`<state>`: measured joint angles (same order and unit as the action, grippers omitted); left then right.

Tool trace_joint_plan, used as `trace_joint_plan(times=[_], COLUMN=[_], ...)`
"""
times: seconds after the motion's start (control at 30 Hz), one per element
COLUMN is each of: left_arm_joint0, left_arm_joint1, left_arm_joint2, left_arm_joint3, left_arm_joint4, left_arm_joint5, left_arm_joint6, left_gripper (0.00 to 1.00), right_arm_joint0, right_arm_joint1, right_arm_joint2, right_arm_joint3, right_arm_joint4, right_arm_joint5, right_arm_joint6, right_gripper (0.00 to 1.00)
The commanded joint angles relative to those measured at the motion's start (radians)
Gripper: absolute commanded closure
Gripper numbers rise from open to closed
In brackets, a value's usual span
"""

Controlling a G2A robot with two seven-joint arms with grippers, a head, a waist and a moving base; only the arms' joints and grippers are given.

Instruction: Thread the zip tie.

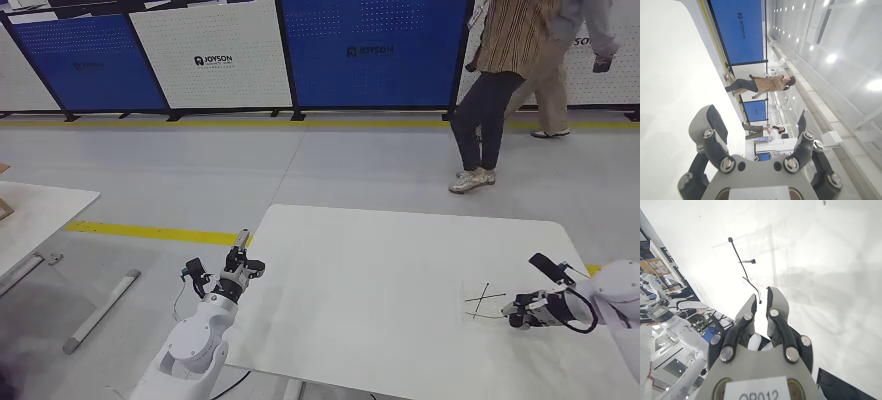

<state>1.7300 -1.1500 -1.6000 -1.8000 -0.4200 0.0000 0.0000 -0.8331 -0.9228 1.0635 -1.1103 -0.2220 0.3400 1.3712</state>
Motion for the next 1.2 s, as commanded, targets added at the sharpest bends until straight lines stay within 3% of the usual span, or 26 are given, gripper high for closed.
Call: trace_joint_plan(times=[0.0,0.03,0.2,0.43,0.6,0.93,1.17], left_arm_joint0=[0.0,0.0,0.0,0.0,0.0,0.0,0.0], left_arm_joint1=[0.0,0.0,0.0,0.0,0.0,0.0,0.0], left_arm_joint2=[0.0,0.0,0.0,0.0,0.0,0.0,0.0], left_arm_joint3=[0.0,0.0,0.0,0.0,0.0,0.0,0.0], left_arm_joint4=[0.0,0.0,0.0,0.0,0.0,0.0,0.0], left_arm_joint5=[0.0,0.0,0.0,0.0,0.0,0.0,0.0], left_arm_joint6=[0.0,0.0,0.0,0.0,0.0,0.0,0.0], left_gripper=[0.0,0.0,0.0,0.0,0.0,0.0,0.0], right_arm_joint0=[0.005,0.007,0.012,0.003,-0.033,-0.221,-0.221], right_arm_joint1=[-0.002,-0.002,-0.005,0.0,0.014,0.062,0.062], right_arm_joint2=[-0.005,-0.006,-0.011,0.004,0.052,0.245,0.245], right_arm_joint3=[0.005,0.007,0.012,-0.001,-0.039,-0.193,-0.193], right_arm_joint4=[-0.001,-0.002,-0.004,-0.006,0.011,0.132,0.132], right_arm_joint5=[0.0,0.0,0.0,0.0,0.0,-0.035,-0.035], right_arm_joint6=[0.001,0.001,-0.003,-0.004,-0.02,-0.075,-0.075], right_gripper=[0.82,0.82,1.0,1.0,1.0,1.0,1.0])
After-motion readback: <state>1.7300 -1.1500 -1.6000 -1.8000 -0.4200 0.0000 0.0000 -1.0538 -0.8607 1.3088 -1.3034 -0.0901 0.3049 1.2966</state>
